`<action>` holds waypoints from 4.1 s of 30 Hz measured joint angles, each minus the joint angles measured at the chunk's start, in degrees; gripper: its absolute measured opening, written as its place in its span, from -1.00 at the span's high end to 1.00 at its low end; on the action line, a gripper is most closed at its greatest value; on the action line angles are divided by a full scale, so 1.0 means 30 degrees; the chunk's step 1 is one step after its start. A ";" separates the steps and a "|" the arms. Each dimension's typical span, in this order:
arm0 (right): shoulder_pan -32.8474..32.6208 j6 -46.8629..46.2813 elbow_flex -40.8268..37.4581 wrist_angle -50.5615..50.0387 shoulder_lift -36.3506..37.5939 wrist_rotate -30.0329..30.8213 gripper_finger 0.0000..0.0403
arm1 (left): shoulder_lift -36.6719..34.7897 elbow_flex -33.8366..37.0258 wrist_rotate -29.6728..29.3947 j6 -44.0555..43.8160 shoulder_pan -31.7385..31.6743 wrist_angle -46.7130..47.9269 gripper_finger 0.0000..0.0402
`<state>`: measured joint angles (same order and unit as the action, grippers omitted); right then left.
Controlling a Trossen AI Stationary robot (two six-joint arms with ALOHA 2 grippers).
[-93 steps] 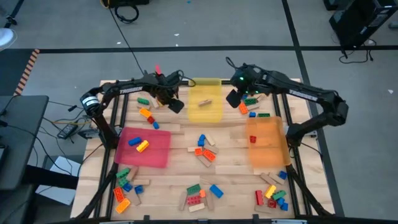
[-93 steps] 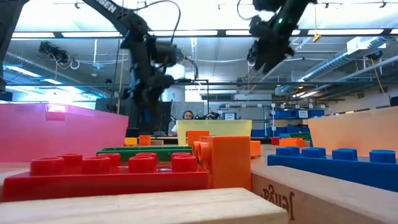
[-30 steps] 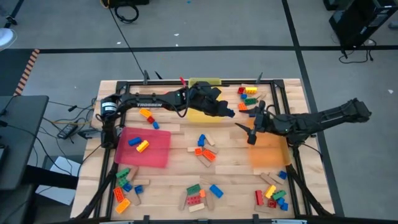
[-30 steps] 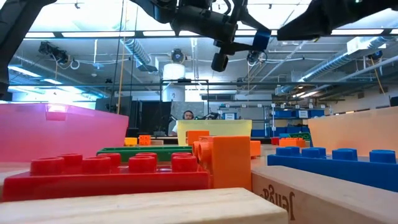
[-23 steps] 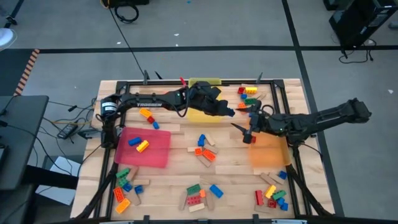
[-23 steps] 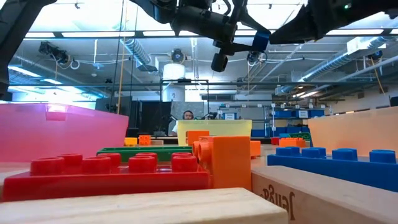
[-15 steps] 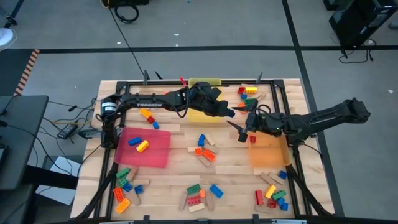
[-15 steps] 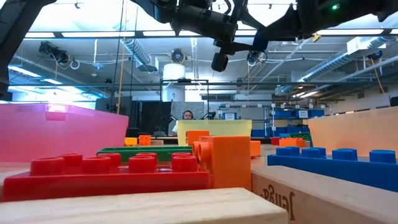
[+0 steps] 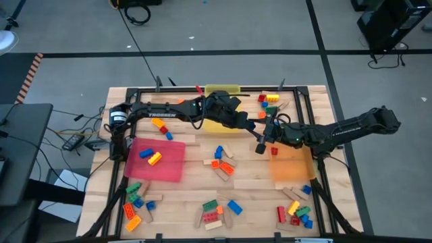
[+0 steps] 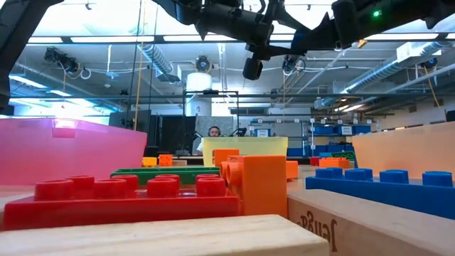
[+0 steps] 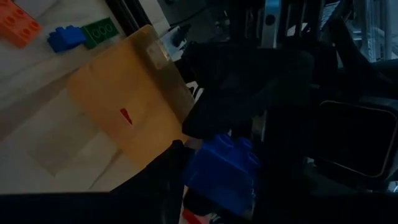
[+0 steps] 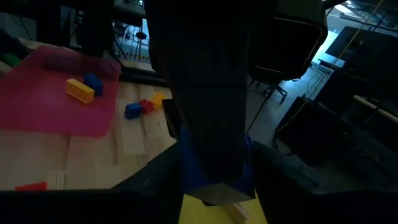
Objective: Sort blocks by size
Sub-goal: Put the 1 stud blue game piece into the orange bin
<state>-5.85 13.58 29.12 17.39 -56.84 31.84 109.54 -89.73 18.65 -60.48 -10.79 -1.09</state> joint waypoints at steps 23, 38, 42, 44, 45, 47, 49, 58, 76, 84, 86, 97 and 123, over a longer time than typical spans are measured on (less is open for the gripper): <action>0.0000 -0.0124 0.0000 -0.0087 0.0461 0.0228 0.20 | 0.0000 -0.0015 -0.0391 0.2513 -0.0340 -0.0161 -0.19; -0.0795 -0.4517 0.0735 -0.7209 0.4059 0.3050 0.20 | 0.0000 -0.0015 0.2543 0.6052 -0.1553 0.0435 -0.19; -0.0940 -0.9506 0.3598 -1.4577 0.4115 0.3028 0.20 | 0.0000 -0.0015 0.2535 0.7735 -0.1715 0.1544 -0.19; -0.0906 -1.2365 0.5250 -1.8104 0.3742 0.2988 0.20 | 0.0000 -0.0015 0.2457 0.8403 -0.1871 0.2287 -0.19; -0.0834 -1.3808 0.6054 -1.9793 0.3501 0.2861 0.20 | -0.0038 -0.0015 0.2244 0.8684 -0.1929 0.2778 -0.19; -0.0585 -1.6554 0.7518 -2.2938 0.2914 0.2261 0.20 | -0.0229 -0.0015 0.1571 0.9379 -0.2056 0.4226 -0.19; -0.0246 -1.8967 0.8618 -2.5765 0.2318 0.1265 0.20 | -0.0629 -0.0015 0.0199 1.0288 -0.2156 0.6125 -0.19; 0.0636 -2.6190 0.7148 -3.0321 0.0451 -0.4929 0.20 | -0.4016 -0.0015 -0.9791 1.2658 -0.2139 1.3287 -0.19; 0.0523 -3.2176 0.0372 -2.4135 -0.0430 -1.0665 0.09 | -0.8095 0.4728 -1.1438 1.3597 -0.1197 1.4231 -0.19; 0.0510 -3.2956 0.0372 -2.4006 -0.0430 -1.0552 -0.09 | -0.9725 0.7271 -1.1583 1.3016 0.0390 1.3729 -0.19; 0.0488 -3.3485 0.0372 -2.4016 -0.0430 -1.0545 -0.12 | -1.0037 0.7443 -1.2237 1.3004 0.0942 1.3772 -0.19; 0.0488 -3.5156 0.0391 -2.3729 -0.0430 -0.9898 -0.08 | -1.2265 0.7490 -1.5751 0.9575 0.4731 1.6564 -0.19; -0.0488 -2.4296 0.7766 -2.7243 -0.0423 -0.4250 0.08 | -0.9237 0.7475 -1.0798 -1.3057 1.6015 2.3938 -0.19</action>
<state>-7.31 -59.30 52.42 -64.34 -58.11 19.09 81.82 -67.31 -13.74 -99.65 37.26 70.73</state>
